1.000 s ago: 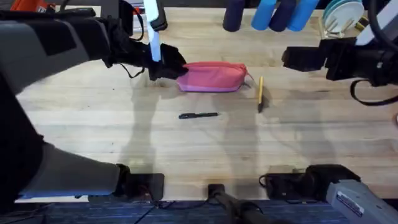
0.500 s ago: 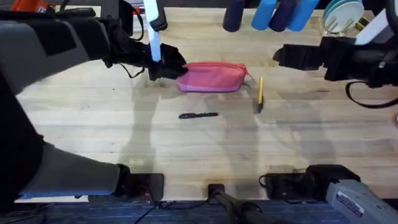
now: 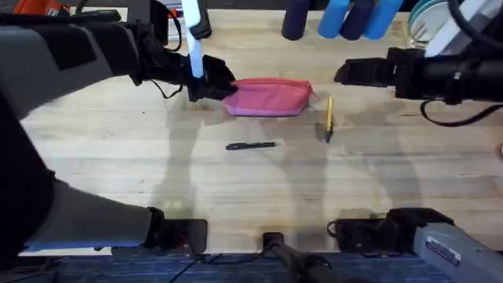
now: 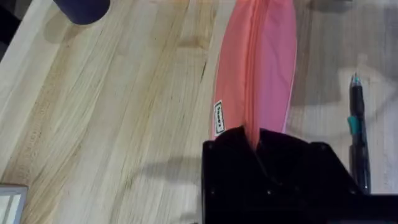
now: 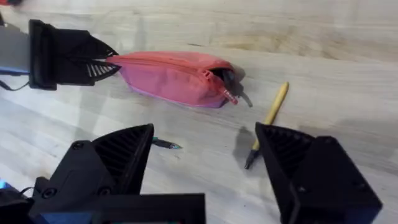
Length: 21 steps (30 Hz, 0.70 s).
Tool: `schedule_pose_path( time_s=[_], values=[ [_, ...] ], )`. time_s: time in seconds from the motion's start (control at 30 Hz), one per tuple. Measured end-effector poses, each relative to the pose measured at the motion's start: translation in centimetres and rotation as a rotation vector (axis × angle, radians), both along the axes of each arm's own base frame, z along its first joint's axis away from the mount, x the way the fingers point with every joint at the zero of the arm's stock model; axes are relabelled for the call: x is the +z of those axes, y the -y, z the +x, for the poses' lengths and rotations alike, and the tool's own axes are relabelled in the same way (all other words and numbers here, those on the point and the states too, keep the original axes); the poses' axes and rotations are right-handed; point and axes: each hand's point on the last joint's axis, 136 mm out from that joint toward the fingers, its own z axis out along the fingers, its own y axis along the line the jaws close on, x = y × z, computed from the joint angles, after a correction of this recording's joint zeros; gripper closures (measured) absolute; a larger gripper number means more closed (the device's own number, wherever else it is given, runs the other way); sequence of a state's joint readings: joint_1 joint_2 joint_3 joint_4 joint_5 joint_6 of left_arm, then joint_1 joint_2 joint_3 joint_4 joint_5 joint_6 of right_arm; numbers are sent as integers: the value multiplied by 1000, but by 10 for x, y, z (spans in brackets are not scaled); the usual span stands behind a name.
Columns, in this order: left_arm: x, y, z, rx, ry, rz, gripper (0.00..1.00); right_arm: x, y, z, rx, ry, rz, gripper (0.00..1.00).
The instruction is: Unzip the bag, pick up the pens from the table one at a time and place them inside, then zip the bag closed.
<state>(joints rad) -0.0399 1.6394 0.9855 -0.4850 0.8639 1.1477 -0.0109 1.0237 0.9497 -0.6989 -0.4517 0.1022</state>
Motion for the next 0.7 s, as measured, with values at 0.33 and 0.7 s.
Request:
schedule_pose_path(
  time_s=[0.33, 0.7],
  values=[
    [0, 0, 0, 0, 0, 0, 957, -24, -1, 14, 2, -79, 8, 4],
    [0, 0, 0, 0, 0, 0, 958, -54, -2, 33, 7, -150, 10, 5]
  ],
)
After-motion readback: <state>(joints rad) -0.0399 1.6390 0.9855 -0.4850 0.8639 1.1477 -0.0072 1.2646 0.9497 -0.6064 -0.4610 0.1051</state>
